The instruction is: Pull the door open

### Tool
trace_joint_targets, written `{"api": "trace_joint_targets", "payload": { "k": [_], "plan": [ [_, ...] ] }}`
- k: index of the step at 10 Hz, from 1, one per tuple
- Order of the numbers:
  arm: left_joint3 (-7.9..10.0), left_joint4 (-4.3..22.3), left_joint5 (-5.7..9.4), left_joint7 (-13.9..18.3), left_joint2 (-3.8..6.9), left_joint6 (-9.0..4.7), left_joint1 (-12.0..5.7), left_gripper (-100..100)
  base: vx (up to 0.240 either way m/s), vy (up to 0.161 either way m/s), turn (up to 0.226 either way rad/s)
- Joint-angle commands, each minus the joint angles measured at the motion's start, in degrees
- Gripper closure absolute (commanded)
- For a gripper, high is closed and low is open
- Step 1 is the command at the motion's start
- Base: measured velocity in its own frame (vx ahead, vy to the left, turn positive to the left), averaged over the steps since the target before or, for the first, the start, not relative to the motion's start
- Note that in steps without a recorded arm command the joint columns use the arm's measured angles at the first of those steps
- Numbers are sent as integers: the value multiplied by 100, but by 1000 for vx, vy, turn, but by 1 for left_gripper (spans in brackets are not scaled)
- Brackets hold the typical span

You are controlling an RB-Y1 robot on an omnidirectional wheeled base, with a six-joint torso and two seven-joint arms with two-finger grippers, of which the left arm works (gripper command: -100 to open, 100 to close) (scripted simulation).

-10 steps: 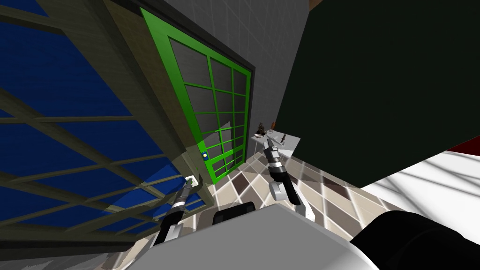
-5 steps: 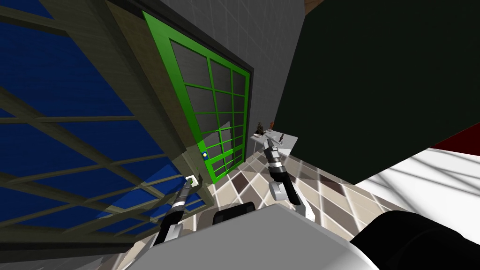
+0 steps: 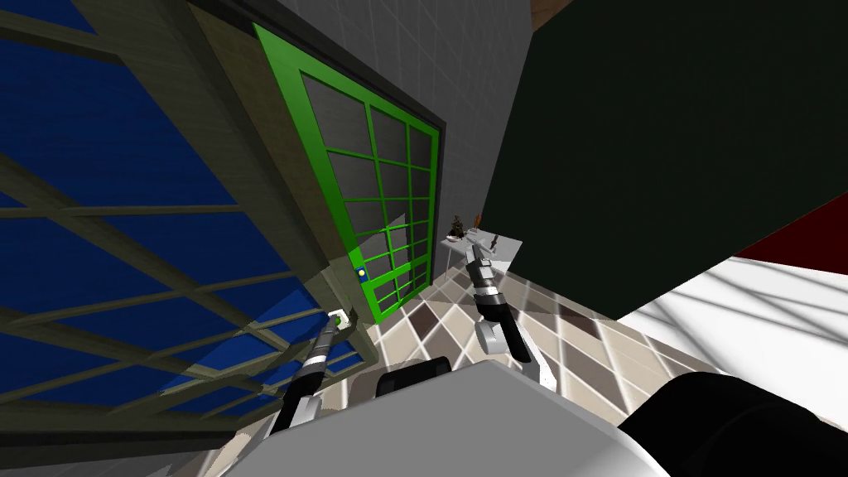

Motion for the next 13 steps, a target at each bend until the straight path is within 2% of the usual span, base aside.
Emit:
{"api": "trace_joint_targets", "payload": {
  "k": [1,2,3,4,5,6,7,9,10,13],
  "plan": [
    [-62,34,18,193,-44,-3,-10,100,-28,11,-35],
    [-99,38,85,403,-35,-3,-14,100,-33,12,-55],
    [-99,38,85,430,-35,-3,-14,100,-27,16,-15],
    [-137,42,151,654,-25,-3,-19,100,-29,16,-40],
    [-137,42,151,668,-25,-3,-19,100,-26,13,-27],
    [-175,45,221,893,-15,-2,-23,100,-36,13,-42],
    [-175,45,221,906,-15,-2,-23,100,-29,13,-35],
    [-254,53,363,1273,6,-2,-33,100,-38,17,-59],
    [-254,53,363,1382,6,-2,-33,100,-39,15,-14],
    [-334,61,505,1832,27,-2,-42,100,-34,15,-42]
  ]
}}
